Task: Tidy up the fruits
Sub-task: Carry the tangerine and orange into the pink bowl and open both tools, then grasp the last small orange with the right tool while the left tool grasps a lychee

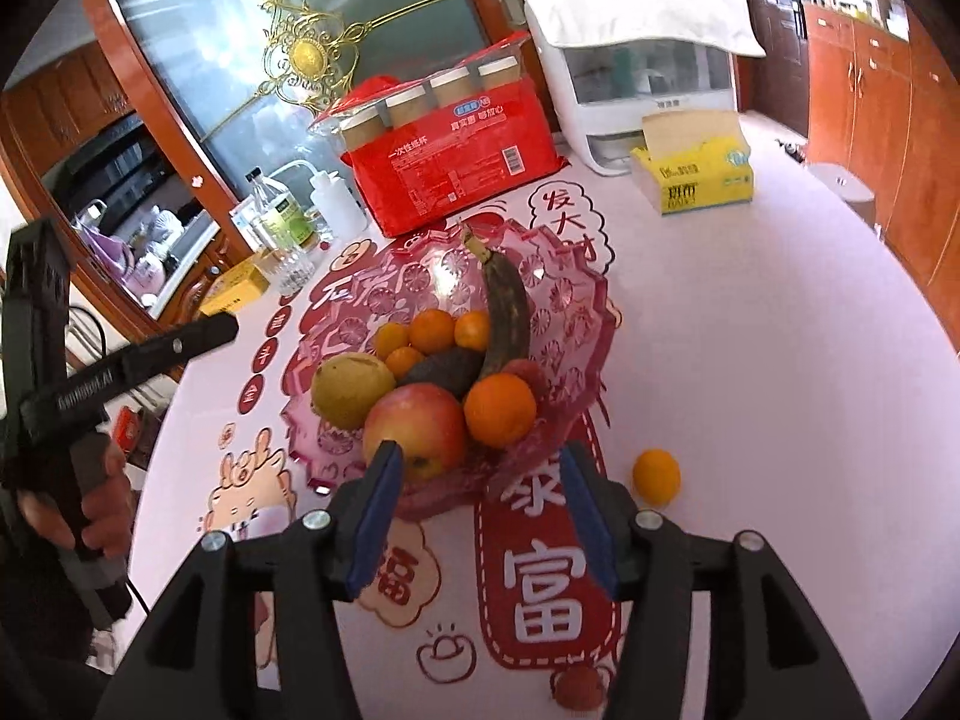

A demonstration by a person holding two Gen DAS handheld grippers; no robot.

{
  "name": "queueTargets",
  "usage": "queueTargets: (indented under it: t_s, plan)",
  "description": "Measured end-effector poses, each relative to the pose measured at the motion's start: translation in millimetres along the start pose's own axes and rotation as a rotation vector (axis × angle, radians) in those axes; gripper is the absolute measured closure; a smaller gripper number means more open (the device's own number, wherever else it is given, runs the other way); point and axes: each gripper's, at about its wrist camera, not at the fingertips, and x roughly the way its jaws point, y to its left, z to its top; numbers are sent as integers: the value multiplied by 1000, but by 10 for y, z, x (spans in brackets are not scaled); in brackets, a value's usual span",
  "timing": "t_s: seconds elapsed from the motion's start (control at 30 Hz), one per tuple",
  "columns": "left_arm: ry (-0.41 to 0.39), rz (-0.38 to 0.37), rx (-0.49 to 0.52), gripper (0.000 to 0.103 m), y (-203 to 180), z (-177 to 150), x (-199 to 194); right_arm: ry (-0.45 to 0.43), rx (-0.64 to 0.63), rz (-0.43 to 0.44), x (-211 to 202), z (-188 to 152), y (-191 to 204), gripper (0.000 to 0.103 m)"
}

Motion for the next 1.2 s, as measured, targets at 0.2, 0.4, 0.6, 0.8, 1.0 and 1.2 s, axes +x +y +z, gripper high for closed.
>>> queueTargets:
  t_s: [0.2,0.4,0.6,0.8,1.0,1.2]
  plan:
    - [10,62,-54,30,-195,-328,-195,6,-30,29,-148,-100,-145,46]
    - [33,98,-167,30,-423,-665,-277,39,-84,63,-272,-170,-332,46]
    - [56,128,-236,30,-712,-913,-269,73,-168,92,-400,-193,-506,46]
    - [77,144,-295,30,-1013,-1128,-187,81,-242,117,-497,-159,-707,46]
    - [123,148,-361,30,-1339,-1403,7,87,-337,120,-532,-134,-920,46]
    - [179,159,-432,30,-1559,-1592,234,88,-422,136,-510,-14,-1081,46]
